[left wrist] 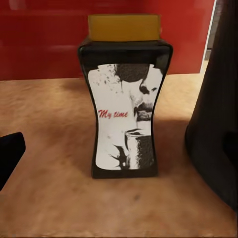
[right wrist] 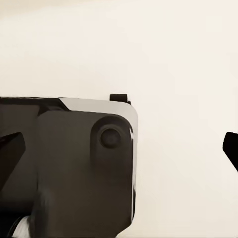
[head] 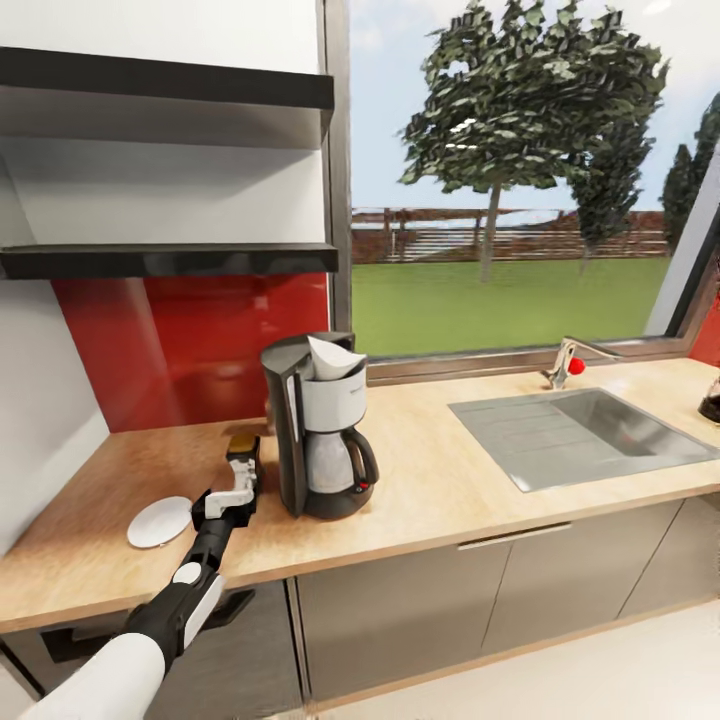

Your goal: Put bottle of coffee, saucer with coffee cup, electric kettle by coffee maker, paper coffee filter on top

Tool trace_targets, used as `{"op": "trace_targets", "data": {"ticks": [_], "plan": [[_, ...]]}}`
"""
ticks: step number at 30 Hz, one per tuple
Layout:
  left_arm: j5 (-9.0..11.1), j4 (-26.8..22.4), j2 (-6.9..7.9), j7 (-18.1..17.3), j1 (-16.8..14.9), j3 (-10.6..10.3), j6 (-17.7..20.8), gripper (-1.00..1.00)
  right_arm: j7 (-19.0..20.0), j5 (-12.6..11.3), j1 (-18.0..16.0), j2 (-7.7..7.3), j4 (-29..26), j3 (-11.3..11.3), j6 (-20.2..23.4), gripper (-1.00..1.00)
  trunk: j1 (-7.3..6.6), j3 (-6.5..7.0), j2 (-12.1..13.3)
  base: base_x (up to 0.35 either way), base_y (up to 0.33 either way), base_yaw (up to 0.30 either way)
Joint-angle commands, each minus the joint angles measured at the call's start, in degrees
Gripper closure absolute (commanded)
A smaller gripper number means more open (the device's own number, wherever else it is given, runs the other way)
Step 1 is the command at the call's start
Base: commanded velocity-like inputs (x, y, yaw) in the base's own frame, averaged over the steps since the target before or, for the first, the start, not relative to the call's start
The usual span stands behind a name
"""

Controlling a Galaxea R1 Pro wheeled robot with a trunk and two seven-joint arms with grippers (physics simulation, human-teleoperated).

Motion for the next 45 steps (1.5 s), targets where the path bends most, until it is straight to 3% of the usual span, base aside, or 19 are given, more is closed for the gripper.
{"op": "trace_targets", "data": {"ticks": [1,9,17,20,22,23,25,27,29,31,32,34,37,40,41,45], "plan": [[0.3,0.05,0.02,0.08,-0.03,-0.13,-0.18,-1.0,0.17,-0.28,-0.03,-0.01,0.07,0.35,-0.2,-1.0,-0.01,-0.06,-0.07,-0.336,0.0,0.0],[0.39,0.05,0.14,0.08,-0.03,-0.13,-0.26,-1.0,0.17,-0.35,-0.03,0.05,-0.02,0.26,-0.23,-1.0,-0.01,-0.06,-0.07,-0.297,0.0,0.0],[0.34,-0.6,0.33,0.08,0.72,-0.14,-0.27,-1.0,0.3,-0.37,-0.03,0.18,-0.02,0.33,-0.37,-1.0,-0.01,-0.06,-0.07,-0.018,0.0,0.0],[0.26,-1.68,0.65,0.08,0.74,-0.11,-0.43,-1.0,0.34,-0.44,-0.03,0.24,-0.02,0.22,-0.45,-1.0,-0.01,-0.06,-0.07,0.0,0.0,0.0],[0.31,-4.97,1.26,-0.01,0.69,0.05,-0.12,-1.0,0.32,-0.45,-0.03,0.25,-0.05,0.13,-0.46,-1.0,-0.01,-0.06,-0.07,0.0,0.0,0.0],[0.59,-9.95,3.3,-0.41,0.68,0.11,0.76,-1.0,0.3,-0.49,-0.03,0.25,-0.12,0.07,-0.5,-1.0,-0.01,-0.06,-0.07,0.0,0.0,0.0],[0.76,-13.1,5.49,-1.26,0.61,0.18,2.89,-1.0,0.32,-0.52,-0.03,0.29,-0.3,0.02,-0.53,-1.0,-0.01,-0.06,-0.07,0.0,0.0,0.0],[0.85,-15.2,7.63,-3.12,0.39,0.25,6.91,-1.0,0.33,-0.54,-0.03,0.32,-1.2,0.01,-0.54,-1.0,-0.01,-0.06,-0.07,0.0,0.0,0.0],[1.01,-16.31,10.31,-7.29,0.02,0.39,11.83,-1.0,0.34,-0.54,-0.03,0.49,-2.49,0.0,-0.72,-1.0,-0.01,-0.06,-0.07,0.0,0.0,0.0],[1.5,-16.61,11.79,-10.09,-0.11,1.01,13.74,-1.0,0.34,-0.54,-0.03,0.55,-3.24,0.0,-0.81,-1.0,-0.01,-0.06,-0.07,0.0,0.0,0.0],[2.57,-16.79,13.79,-14.67,-0.22,2.91,16.4,-1.0,0.34,-0.53,-0.03,0.58,-5.36,0.05,-0.87,-1.0,-0.01,-0.06,-0.07,0.0,0.0,0.0],[3.1,-16.86,15.71,-19.85,-0.31,4.83,20.64,-1.0,0.34,-0.49,-0.03,0.55,-7.89,0.05,-0.89,-1.0,-0.01,-0.06,-0.07,0.0,0.0,0.0],[3.15,-16.79,19.53,-32.41,-0.28,7.05,31.4,-1.0,0.31,-0.48,-0.03,0.39,-12.23,-0.12,-0.9,-1.0,-0.01,-0.06,-0.07,0.0,0.0,0.0],[2.81,-16.67,20.75,-37.54,-0.15,7.27,35.59,-1.0,0.37,-0.48,-0.03,0.22,-15.64,-0.17,-0.89,-1.0,-0.01,-0.06,-0.07,0.0,0.0,0.0],[2.69,-16.68,21.79,-39.28,0.06,7.31,38.0,-1.0,0.36,-0.5,-0.03,0.17,-17.3,-0.21,-0.85,-1.0,-0.01,-0.06,-0.07,0.0,0.0,0.0],[2.81,-16.94,24.63,-41.12,0.54,7.61,41.54,-1.0,0.2,-0.46,-0.03,0.0,-18.24,-0.26,-0.82,-1.0,-0.01,-0.15,-0.07,0.0,0.0,0.127]]}}
